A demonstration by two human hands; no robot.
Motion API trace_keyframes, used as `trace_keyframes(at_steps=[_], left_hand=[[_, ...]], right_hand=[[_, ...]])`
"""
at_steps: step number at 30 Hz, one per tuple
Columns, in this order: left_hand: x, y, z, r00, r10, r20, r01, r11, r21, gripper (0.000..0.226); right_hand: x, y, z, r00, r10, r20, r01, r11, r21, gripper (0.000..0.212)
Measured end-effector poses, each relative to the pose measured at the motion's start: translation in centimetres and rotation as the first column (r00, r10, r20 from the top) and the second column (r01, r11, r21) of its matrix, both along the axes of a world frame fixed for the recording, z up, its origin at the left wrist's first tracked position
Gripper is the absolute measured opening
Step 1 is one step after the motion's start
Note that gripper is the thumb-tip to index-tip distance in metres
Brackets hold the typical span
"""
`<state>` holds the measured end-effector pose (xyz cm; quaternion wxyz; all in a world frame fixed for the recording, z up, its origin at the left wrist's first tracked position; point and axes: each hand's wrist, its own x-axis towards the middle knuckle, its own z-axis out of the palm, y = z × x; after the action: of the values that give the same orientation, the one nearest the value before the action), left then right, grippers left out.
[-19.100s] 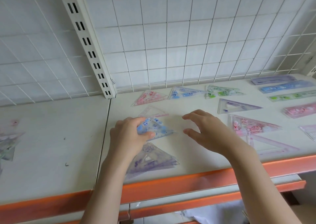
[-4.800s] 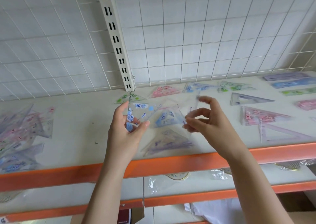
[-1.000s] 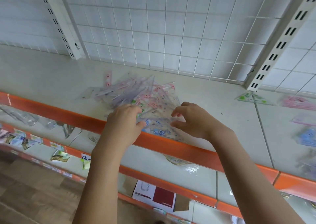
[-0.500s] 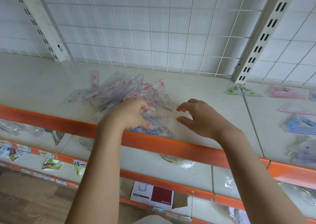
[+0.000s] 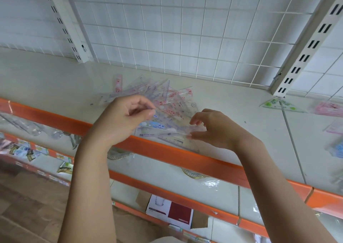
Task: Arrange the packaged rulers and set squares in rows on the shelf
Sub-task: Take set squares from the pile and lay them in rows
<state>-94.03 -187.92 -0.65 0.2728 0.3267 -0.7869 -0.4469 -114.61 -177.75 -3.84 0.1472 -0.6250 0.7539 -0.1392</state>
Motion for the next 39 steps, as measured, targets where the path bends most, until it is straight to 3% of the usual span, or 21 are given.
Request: trace_keyframes(at_steps=[4,8,10,15,20,23,28,35,39], left_hand=[[0.4,-0.2,-0.9,0.989,0.122,-0.080,-0.122,0.993,0.005,0.017],[-0.1,0.1,-1.6,0.978,0.200,-0.065,-0.201,0.979,-0.014,0.016],[-0.7,0.1,-1.8,0.976,0.210,-0.062,-0.213,0.975,-0.056,0.017],[-3.5,1.2,-1.1,0.989,0.145,-0.037,-0.148,0.981,-0.128,0.015],[-7.4,2.7,-1.0,0.999,0.053,-0.010,-0.053,0.997,-0.050,0.074],[-10.7,4.2,-1.1,0.999,-0.010,-0.034,0.008,0.998,-0.065,0.087],[-17.0,8.9,-0.8,0.994,-0.096,-0.046,0.089,0.985,-0.147,0.074],[-25.1,17.2,-0.9,0.988,-0.002,-0.157,-0.008,0.998,-0.062,0.059],[-29.1,22.2,-1.1,0.990,0.003,-0.141,-0.014,0.997,-0.073,0.062]], right_hand=[[0.3,-0.6,-0.3,0.998,0.006,0.061,-0.010,0.997,0.072,0.030],[-0.3,0.1,0.0,0.988,-0.024,0.152,0.015,0.998,0.059,0.020],[-0.9,1.0,0.4,0.978,-0.041,0.207,0.038,0.999,0.021,0.011],[-3.0,4.1,1.2,0.904,-0.061,0.422,0.070,0.997,-0.006,0.018],[-6.9,8.7,1.4,0.858,-0.152,0.490,0.204,0.978,-0.053,0.014],[-9.5,11.8,1.3,0.870,-0.257,0.420,0.337,0.933,-0.127,0.022],[-13.8,17.3,1.3,0.844,-0.425,0.328,0.505,0.836,-0.215,0.031],[-21.2,26.5,2.4,0.841,-0.532,0.102,0.537,0.795,-0.282,0.050],[-24.8,31.5,2.5,0.832,-0.553,0.053,0.544,0.793,-0.274,0.045]])
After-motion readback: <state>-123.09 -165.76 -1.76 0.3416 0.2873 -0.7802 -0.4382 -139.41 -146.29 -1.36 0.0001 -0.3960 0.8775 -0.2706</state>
